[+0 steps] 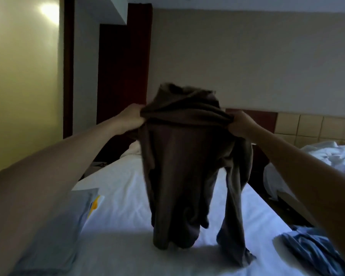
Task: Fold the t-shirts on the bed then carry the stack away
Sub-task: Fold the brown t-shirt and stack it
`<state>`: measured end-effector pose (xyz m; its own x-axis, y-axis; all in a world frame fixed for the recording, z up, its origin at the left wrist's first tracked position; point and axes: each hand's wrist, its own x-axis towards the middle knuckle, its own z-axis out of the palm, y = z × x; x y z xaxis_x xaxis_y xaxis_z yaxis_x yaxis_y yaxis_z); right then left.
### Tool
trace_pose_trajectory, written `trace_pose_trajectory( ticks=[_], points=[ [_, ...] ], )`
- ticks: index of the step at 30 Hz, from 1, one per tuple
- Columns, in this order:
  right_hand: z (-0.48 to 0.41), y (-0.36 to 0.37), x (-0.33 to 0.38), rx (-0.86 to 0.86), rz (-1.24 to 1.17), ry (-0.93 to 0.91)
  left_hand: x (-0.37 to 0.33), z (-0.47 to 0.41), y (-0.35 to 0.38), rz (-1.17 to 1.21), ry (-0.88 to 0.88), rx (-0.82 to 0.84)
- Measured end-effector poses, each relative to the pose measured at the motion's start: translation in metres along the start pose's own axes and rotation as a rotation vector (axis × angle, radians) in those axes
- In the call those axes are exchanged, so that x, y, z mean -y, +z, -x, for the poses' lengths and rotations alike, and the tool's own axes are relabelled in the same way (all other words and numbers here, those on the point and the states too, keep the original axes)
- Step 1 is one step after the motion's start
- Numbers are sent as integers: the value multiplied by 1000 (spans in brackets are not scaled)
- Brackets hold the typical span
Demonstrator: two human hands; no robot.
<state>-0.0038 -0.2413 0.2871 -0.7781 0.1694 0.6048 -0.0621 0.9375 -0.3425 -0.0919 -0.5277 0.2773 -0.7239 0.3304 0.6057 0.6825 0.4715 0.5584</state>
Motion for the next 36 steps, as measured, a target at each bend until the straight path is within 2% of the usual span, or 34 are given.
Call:
trace_pose_trajectory(
  ticks=[3,5,6,8,10,13,15,17,19,20,23,25,27,29,31,33,36],
  points=[
    [13,20,-22,148,44,13,14,15,4,-209,-11,372],
    [25,31,-28,181,69,-11,17,24,10,-491,-2,586],
    [32,37,-28,231,88,-25,20,26,16,-690,30,604],
    [47,49,-26,386,220,-66,27,27,23,-968,101,468],
    [60,60,-24,443,410,-95,39,24,28,-905,67,326],
    [66,63,-29,358,525,-83,56,24,37,-511,-20,298],
    [64,59,-35,354,506,-30,62,30,39,-327,-45,292],
    [62,54,-40,429,408,-16,66,36,36,-248,-75,381],
    [59,48,-38,480,295,-11,65,37,26,-302,-96,516],
    [54,44,-36,464,259,-24,62,33,20,-351,-87,513],
    [33,21,-25,230,257,-75,43,5,-2,-467,80,227],
    [22,7,-20,78,284,-102,30,-8,-14,-516,153,148],
    [24,2,-18,119,376,-104,30,-8,-15,-595,86,278],
    [32,12,-23,213,641,-136,39,2,-3,-763,49,441],
    [38,23,-32,203,804,-201,46,9,6,-766,46,428],
    [37,27,-37,198,674,-163,47,10,8,-648,-2,347],
    [32,25,-40,323,273,2,45,7,5,-494,-63,321]
  ],
)
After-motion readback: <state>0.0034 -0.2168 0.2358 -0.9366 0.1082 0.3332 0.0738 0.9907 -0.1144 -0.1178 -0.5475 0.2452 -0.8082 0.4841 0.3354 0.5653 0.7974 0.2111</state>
